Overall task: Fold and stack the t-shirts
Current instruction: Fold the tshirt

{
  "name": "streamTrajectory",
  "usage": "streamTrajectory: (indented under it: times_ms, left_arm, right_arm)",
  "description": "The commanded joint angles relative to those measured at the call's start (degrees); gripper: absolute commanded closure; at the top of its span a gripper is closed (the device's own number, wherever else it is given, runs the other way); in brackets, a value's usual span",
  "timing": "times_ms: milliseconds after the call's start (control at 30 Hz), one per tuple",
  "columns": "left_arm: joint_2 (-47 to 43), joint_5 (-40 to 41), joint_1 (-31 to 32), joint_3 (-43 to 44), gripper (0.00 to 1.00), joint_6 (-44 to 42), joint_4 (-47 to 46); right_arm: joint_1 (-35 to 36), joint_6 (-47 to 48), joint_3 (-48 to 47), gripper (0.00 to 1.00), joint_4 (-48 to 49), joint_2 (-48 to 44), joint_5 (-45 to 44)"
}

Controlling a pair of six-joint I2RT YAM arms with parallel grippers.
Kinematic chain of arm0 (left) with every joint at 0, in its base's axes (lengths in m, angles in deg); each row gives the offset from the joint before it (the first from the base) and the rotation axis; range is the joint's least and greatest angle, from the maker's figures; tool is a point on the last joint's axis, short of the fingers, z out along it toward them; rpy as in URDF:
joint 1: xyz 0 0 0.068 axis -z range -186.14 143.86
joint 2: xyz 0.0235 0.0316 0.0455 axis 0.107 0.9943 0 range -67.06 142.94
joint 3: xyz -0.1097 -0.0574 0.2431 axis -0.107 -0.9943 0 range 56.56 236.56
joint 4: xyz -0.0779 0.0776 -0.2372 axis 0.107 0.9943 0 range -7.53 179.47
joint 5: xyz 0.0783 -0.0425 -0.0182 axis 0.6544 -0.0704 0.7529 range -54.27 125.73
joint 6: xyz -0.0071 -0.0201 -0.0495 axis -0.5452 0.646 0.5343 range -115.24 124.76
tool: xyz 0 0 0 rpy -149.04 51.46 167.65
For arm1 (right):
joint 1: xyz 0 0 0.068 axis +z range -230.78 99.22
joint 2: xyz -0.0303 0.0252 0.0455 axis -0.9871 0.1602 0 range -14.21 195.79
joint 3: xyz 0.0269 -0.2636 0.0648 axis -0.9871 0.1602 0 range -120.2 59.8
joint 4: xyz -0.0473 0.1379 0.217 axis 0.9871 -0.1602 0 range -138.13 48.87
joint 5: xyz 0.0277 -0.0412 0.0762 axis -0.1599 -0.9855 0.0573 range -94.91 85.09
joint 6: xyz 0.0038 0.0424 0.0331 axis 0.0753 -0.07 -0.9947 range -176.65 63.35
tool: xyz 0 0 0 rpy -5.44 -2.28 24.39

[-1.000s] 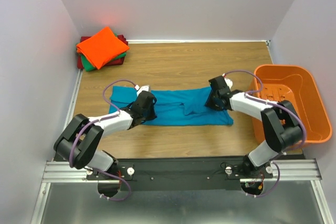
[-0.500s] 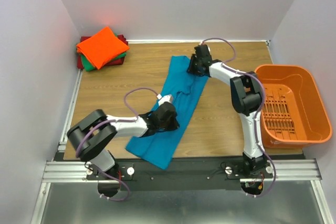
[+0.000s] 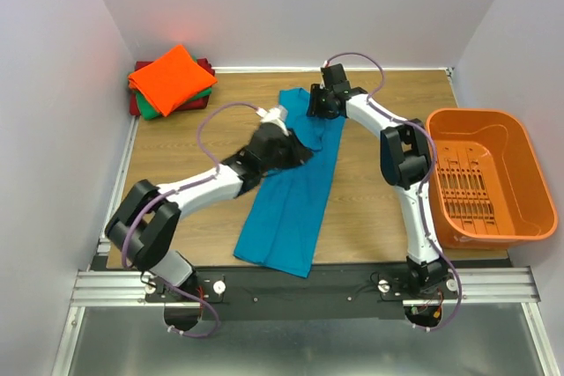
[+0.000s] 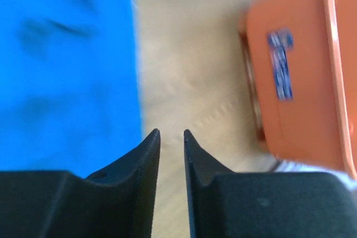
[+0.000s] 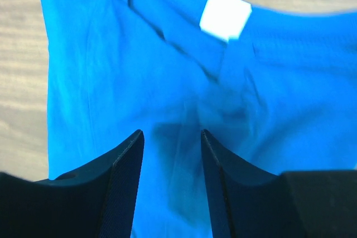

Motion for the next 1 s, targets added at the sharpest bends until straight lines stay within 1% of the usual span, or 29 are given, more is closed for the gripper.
streamTrajectory:
  times_ms: [0,33,67,133,167,200,233,267,300,333,367,400,433,467,500,533,567,600,633,667,733,767,800,833,933,967]
  left_arm:
    - [-3.6,-4.8,-10.3,-1.1,0.64,-5.4,3.4]
    - [-1.7,-8.9,-13.6,2.5,0.64,-8.1,4.0]
    - [0.1,-9.6,-14.9,5.6,0.64,-10.1,5.3]
    - [4.2,-7.3,-15.9,12.5,0.64,-15.7,11.4]
    - [9.0,-7.7,-17.0,19.4,0.63,-17.5,14.5]
    - [11.6,-8.5,-17.4,22.6,0.63,-19.0,14.6]
    - [13.9,-8.2,-17.9,25.9,0.63,-20.2,18.2]
    - [18.0,-6.5,-18.3,31.1,0.62,-22.1,19.7]
    - [19.9,-5.8,-18.6,33.2,0.58,-23.4,19.9]
    - [21.8,-4.2,-19.9,35.4,0.57,-24.2,21.3]
    - [26.2,-3.7,-20.7,40.6,0.55,-26.1,22.4]
    - [28.6,-3.9,-22.5,43.3,0.52,-27.2,23.9]
    - [31.1,-4.4,-23.5,46.4,0.52,-28.2,25.7]
    - [36.5,-5.4,-24.6,53.8,0.51,-28.9,27.7]
    - [40.8,-7.2,-26.2,59.1,0.49,-30.8,29.6]
    - [42.8,-7.9,-26.8,61.5,0.48,-32.0,30.2]
    - [44.4,-8.9,-27.4,61.6,0.47,-32.8,30.8]
    - [45.9,-10.5,-28.0,65.2,0.46,-34.0,30.8]
    - [48.4,-14.1,-28.8,66.6,0.45,-34.3,30.5]
    - [49.6,-15.8,-29.1,69.2,0.45,-34.5,30.1]
    - [53.3,-18.2,-29.3,72.2,0.44,-34.7,30.0]
    - [54.5,-18.1,-29.4,75.4,0.44,-34.9,30.8]
    - [55.6,-18.1,-29.4,76.9,0.44,-34.9,32.0]
    - [56.5,-20.5,-29.5,77.6,0.44,-35.2,33.0]
    - [55.1,-21.2,-29.4,74.4,0.44,-35.6,29.9]
    - [52.8,-22.1,-29.4,69.4,0.44,-35.2,27.8]
  right_arm:
    - [0.0,0.1,3.3,0.47,-5.8,-6.9,-2.2]
    - [0.0,-0.9,6.2,0.47,-5.8,-9.7,-2.5]
    - [0.0,-1.5,7.5,0.47,-5.7,-10.8,-3.2]
    - [0.0,-3.1,9.9,0.47,-5.8,-13.0,-3.1]
    - [0.0,-4.8,12.8,0.47,-5.6,-15.3,-2.7]
    - [0.1,-5.7,14.4,0.47,-5.4,-16.5,-2.2]
    - [0.2,-6.1,15.9,0.47,-5.2,-17.5,-1.8]
    - [0.3,-6.8,19.3,0.46,-5.2,-20.0,-1.9]
    - [0.3,-7.4,21.1,0.46,-5.1,-21.3,-3.2]
    - [0.4,-7.7,23.2,0.46,-4.8,-22.8,-3.2]
    - [0.3,-8.1,25.0,0.46,-4.6,-24.0,-5.1]
    - [0.4,-8.5,28.0,0.46,-4.7,-26.1,-7.5]
    - [0.3,-8.9,29.4,0.46,-4.5,-27.1,-8.3]
    - [0.4,-9.1,30.6,0.46,-4.5,-28.0,-8.5]
    - [0.3,-9.8,33.3,0.46,-4.2,-29.6,-9.3]
    - [0.3,-9.9,34.4,0.46,-3.9,-30.2,-9.4]
    - [0.3,-9.8,35.6,0.46,-3.4,-30.7,-9.2]
    - [0.3,-9.8,36.9,0.46,-2.3,-31.0,-8.7]
    - [0.2,-9.6,37.0,0.46,-2.0,-30.8,-8.8]
    - [0.3,-9.5,36.8,0.46,-2.0,-30.4,-8.8]
    - [0.3,-9.0,35.4,0.46,-1.9,-28.7,-8.2]
    - [0.2,-9.0,34.8,0.46,-1.9,-28.1,-8.2]
    - [0.2,-8.7,33.9,0.46,-2.0,-27.3,-6.7]
    - [0.1,-8.5,32.6,0.46,-2.0,-26.6,-6.0]
    - [-0.2,-7.7,31.5,0.46,-2.2,-26.3,-5.1]
    - [-0.2,-7.2,31.6,0.46,-2.3,-26.5,-5.2]
